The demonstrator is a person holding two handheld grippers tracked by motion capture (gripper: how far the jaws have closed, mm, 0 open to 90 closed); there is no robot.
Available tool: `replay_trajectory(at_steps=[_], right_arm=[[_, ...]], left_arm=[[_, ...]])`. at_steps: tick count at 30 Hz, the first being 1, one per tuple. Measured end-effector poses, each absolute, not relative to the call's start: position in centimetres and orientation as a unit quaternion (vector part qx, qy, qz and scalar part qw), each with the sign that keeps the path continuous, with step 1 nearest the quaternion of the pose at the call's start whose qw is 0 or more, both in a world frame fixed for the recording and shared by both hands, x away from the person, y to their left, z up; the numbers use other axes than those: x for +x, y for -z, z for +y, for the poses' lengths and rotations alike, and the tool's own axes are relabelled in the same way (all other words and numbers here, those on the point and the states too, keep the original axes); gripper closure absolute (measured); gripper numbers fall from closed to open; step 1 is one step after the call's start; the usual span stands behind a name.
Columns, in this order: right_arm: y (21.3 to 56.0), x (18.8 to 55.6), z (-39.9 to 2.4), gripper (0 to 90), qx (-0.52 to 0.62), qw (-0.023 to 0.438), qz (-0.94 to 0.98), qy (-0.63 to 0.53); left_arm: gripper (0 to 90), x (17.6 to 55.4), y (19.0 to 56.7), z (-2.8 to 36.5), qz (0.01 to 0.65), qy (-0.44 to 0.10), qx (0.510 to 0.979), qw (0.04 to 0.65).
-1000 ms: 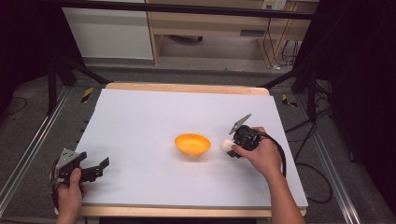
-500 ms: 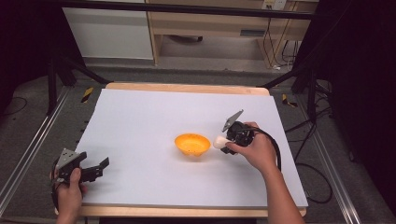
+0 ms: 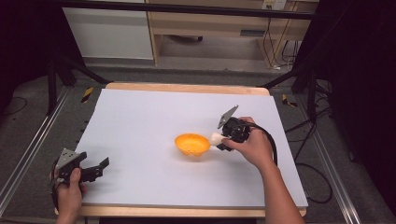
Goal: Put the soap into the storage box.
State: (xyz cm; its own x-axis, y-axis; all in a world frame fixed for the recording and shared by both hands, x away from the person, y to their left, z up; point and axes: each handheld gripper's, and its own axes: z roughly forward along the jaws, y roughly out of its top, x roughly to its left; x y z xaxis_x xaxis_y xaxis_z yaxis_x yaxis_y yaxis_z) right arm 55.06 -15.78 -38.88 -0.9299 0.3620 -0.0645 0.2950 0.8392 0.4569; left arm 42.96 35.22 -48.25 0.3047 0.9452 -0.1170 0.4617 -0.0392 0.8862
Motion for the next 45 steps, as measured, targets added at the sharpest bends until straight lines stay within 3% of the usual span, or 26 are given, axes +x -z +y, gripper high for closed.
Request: replay_trajectory(at_steps=[45], right_arm=[[38.8,56.5,-8.6,49.1,0.098,0.062,0.971,-0.210]], left_arm=[[2.1,42.9,48.2,35.2,0.526,-0.268,0.669,0.452]])
